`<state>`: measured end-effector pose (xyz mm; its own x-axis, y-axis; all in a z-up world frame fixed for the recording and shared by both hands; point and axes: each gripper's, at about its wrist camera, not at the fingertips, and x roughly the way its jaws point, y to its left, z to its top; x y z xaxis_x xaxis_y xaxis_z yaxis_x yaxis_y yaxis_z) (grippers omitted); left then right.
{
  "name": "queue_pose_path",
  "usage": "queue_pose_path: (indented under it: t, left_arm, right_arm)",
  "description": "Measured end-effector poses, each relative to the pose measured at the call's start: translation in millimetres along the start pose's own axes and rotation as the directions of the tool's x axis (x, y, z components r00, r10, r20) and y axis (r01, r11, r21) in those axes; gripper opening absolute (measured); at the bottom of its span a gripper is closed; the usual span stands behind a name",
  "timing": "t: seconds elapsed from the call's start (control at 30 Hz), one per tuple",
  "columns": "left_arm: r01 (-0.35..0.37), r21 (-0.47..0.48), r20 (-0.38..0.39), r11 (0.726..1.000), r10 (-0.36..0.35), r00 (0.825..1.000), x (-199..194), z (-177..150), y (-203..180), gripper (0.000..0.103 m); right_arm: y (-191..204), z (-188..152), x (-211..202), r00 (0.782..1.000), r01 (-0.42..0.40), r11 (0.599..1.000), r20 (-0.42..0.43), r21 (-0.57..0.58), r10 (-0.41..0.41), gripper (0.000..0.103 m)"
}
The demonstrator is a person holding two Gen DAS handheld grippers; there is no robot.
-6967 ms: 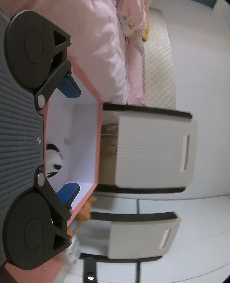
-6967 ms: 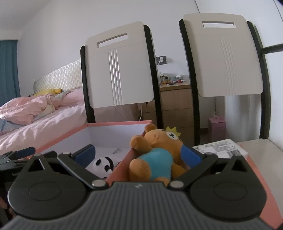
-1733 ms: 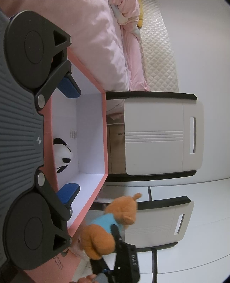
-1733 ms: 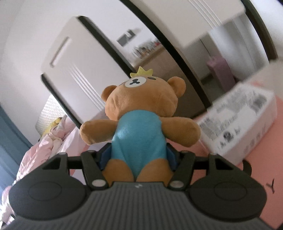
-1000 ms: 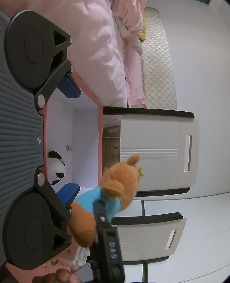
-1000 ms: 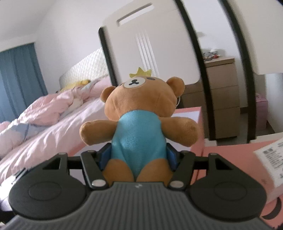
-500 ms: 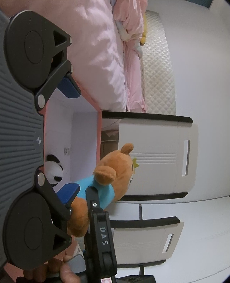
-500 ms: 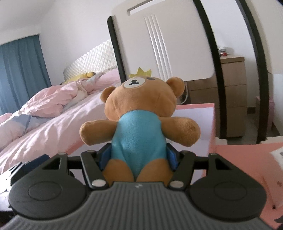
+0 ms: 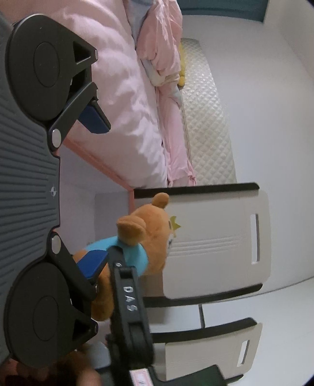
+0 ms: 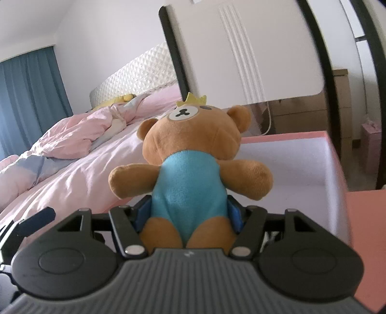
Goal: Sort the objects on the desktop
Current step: 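Carry the teddy bear with the right gripper over the box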
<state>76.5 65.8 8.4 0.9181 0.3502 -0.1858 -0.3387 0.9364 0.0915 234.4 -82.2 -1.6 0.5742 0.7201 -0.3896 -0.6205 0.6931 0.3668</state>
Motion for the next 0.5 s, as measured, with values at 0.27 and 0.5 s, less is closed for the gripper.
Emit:
queue_pose_path:
  t: [0.27, 0.5]
  left_arm:
    - [0.001, -0.041, 0.021, 0.999, 0.000, 1.000, -2, 2, 6, 0.103]
    - [0.029, -0.025, 0.024, 0.999, -0.029, 0.999, -4, -2, -1, 0.103]
  right_arm:
    - [1, -3, 8, 1.000, -0.023, 1.000, 0.016, 0.020, 0.022, 0.086]
    - [-9, 4, -18, 0.996, 0.013, 1.000, 0.086, -0.002, -0.013, 0.095]
